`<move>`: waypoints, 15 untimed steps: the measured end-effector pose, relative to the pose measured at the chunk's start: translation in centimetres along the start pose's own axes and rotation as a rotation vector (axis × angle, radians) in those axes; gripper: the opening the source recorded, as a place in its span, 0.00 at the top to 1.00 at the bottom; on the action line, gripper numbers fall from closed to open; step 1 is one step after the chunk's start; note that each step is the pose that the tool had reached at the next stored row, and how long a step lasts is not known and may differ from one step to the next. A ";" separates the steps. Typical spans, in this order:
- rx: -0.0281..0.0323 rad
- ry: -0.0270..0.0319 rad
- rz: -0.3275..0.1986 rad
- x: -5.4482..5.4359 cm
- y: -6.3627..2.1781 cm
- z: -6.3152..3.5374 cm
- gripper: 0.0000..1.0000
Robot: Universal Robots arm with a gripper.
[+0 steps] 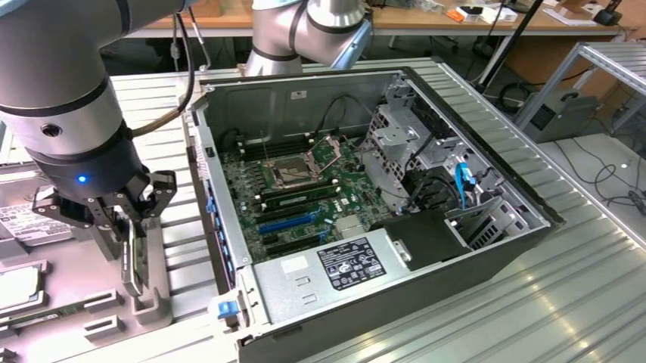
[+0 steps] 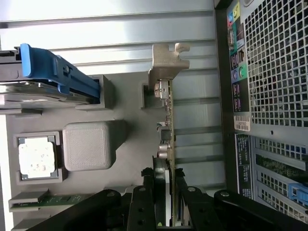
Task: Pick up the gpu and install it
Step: 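Pick up the gpu and move the gpu toward the slot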
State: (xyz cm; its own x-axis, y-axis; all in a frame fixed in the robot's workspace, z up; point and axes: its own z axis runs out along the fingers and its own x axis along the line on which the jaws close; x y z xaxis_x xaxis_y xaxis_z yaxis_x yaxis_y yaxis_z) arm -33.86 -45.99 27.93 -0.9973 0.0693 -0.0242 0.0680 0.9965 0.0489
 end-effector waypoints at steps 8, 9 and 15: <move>-0.0036 0.0002 0.000 0.0 0.05 -1.08 0.73; -0.0038 0.0003 0.000 0.0 0.06 -1.23 0.73; -0.0047 0.0003 0.000 0.0 0.10 -2.04 0.73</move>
State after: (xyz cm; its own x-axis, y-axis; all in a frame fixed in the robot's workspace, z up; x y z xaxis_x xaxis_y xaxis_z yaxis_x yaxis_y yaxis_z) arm -33.86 -45.99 29.97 -0.9973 0.0694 -0.0239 0.0680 0.9962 0.0536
